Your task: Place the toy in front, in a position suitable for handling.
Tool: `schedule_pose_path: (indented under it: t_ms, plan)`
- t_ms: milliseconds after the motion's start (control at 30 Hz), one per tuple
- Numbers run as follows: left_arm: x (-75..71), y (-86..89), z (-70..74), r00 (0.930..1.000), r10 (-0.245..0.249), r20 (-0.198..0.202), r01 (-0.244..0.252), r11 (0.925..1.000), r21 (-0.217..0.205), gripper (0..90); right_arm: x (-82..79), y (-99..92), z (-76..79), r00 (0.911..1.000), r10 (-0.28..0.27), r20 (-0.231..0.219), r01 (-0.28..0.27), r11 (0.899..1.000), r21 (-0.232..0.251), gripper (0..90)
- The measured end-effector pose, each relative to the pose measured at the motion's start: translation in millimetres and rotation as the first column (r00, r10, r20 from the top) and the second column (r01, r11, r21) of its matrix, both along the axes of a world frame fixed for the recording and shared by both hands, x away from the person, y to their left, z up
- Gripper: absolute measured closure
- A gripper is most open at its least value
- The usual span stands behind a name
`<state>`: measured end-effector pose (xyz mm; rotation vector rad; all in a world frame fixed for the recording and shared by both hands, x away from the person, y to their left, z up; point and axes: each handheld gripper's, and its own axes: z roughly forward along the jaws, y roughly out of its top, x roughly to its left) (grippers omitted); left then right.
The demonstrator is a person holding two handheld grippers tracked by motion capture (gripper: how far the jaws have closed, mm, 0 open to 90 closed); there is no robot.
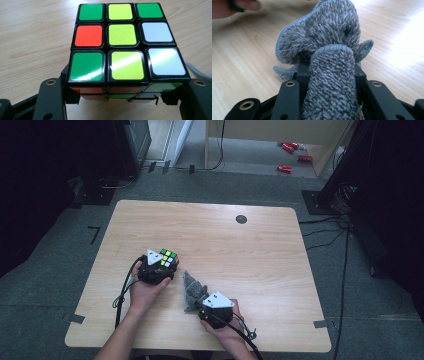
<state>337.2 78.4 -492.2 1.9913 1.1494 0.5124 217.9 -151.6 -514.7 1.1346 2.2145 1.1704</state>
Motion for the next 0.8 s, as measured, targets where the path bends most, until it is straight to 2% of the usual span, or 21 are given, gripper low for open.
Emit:
schedule_pose_path:
  t_ms: [67, 200, 267, 300, 333, 367, 433, 500, 567, 667, 800]
  plan:
    - [-9.3, -2.8, 2.6, 0.9996, -0.028, 0.008, 0.028, 0.9996, 0.009, 34.2, 3.5, -4.3, 2.4, 0.9999, -0.016, 0.007, 0.016, 1.000, 0.001, 63.3]
    - [-28.7, -4.9, 4.9, 0.9948, -0.100, 0.021, 0.099, 0.9944, 0.037, 34.2, 9.3, -17.4, 12.9, 0.9991, -0.041, 0.013, 0.040, 0.999, 0.036, 63.3]
    - [-35.9, -2.3, 4.4, 0.9920, -0.122, 0.030, 0.121, 0.9921, 0.033, 34.2, 9.4, -20.0, 14.9, 0.9990, -0.041, 0.015, 0.040, 0.998, 0.043, 63.2]
    - [-38.6, 0.0, 3.1, 0.9917, -0.125, 0.032, 0.124, 0.9921, 0.015, 34.2, 9.0, -22.4, 16.7, 0.9993, -0.036, 0.014, 0.035, 0.998, 0.051, 63.1]
    - [-39.5, 2.3, 1.9, 0.9912, -0.131, 0.021, 0.131, 0.9914, 0.002, 34.2, 8.5, -24.6, 18.3, 0.9995, -0.025, 0.018, 0.024, 0.998, 0.052, 63.1]
    - [-39.0, 3.3, 0.9, 0.9901, -0.140, 0.009, 0.140, 0.9901, 0.008, 34.2, 7.9, -26.4, 20.0, 0.9995, -0.018, 0.025, 0.017, 0.999, 0.050, 63.1]
    - [-39.5, 3.9, 1.5, 0.9903, -0.138, 0.013, 0.138, 0.9903, 0.017, 34.2, 8.0, -30.3, 25.0, 0.9992, -0.021, 0.035, 0.019, 0.998, 0.062, 63.1]
    - [-41.1, 5.2, 3.2, 0.9897, -0.143, 0.009, 0.143, 0.9897, -0.003, 34.2, 10.0, -36.4, 35.3, 0.9981, -0.033, 0.051, 0.029, 0.996, 0.081, 63.1]
    - [-43.0, 2.9, 4.9, 0.9884, -0.152, 0.009, 0.152, 0.9884, -0.004, 34.2, 10.7, -38.9, 39.0, 0.9974, -0.039, 0.060, 0.034, 0.995, 0.090, 63.0]
    - [-46.1, -3.0, 12.1, 0.9851, -0.170, 0.023, 0.170, 0.9852, 0.022, 34.2, 11.7, -46.2, 49.5, 0.9944, -0.067, 0.081, 0.057, 0.991, 0.123, 62.7]
    - [-47.2, -11.6, 26.9, 0.9780, -0.203, 0.049, 0.202, 0.9790, 0.027, 34.2, 17.9, -53.1, 64.5, 0.9932, -0.066, 0.096, 0.053, 0.991, 0.126, 62.5]
